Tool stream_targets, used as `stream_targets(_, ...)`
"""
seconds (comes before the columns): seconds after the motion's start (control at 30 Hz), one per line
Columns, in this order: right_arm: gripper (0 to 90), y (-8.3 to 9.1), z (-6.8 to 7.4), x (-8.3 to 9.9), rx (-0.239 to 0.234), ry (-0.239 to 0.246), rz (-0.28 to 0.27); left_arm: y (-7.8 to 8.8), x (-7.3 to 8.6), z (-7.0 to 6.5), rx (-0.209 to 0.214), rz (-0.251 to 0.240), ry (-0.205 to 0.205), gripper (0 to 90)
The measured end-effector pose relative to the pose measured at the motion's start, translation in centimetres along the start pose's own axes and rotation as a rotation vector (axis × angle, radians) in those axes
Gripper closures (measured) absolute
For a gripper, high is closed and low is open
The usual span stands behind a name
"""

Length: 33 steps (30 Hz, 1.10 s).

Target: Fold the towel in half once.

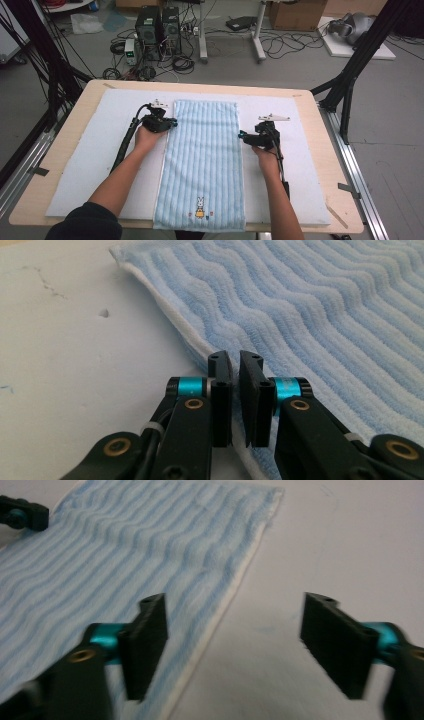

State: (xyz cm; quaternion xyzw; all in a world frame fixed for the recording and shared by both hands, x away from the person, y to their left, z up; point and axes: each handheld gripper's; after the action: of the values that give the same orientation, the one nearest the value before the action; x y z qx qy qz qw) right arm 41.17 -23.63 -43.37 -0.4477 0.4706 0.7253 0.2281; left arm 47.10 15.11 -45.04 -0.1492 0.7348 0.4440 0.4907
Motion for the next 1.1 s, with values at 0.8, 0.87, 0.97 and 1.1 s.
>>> stream_targets(0.8, 86.8, -4.7, 1.0, -3.1, 0.020, 0.051, 0.005, 1.3, -2.1, 0.8, 0.020, -0.145, 0.127, 85.7)
stream_targets(0.87, 86.7, -4.4, 1.1, -3.3, 0.006, 0.064, 0.013, 1.7, -2.2, 0.9, 0.045, -0.138, 0.121, 85.7)
stream_targets(0.97, 86.7, -3.4, 1.1, -3.1, -0.033, 0.053, 0.005, 2.6, -1.9, 0.7, 0.079, -0.151, 0.124, 85.6)
stream_targets(1.1, 86.6, -2.0, 1.6, -2.7, -0.070, 0.076, -0.007, 4.0, -1.3, 0.0, 0.111, -0.156, 0.088, 85.6)
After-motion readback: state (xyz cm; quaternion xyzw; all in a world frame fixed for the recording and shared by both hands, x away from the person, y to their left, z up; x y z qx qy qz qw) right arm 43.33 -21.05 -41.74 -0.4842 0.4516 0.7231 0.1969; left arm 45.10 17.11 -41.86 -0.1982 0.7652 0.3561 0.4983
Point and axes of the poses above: each handheld gripper's, and its own axes: y roughly backward along the jaws, x roughly out of its underside, z roughly to its left, and after that the axes turned 7 degrees about -z, right-handed
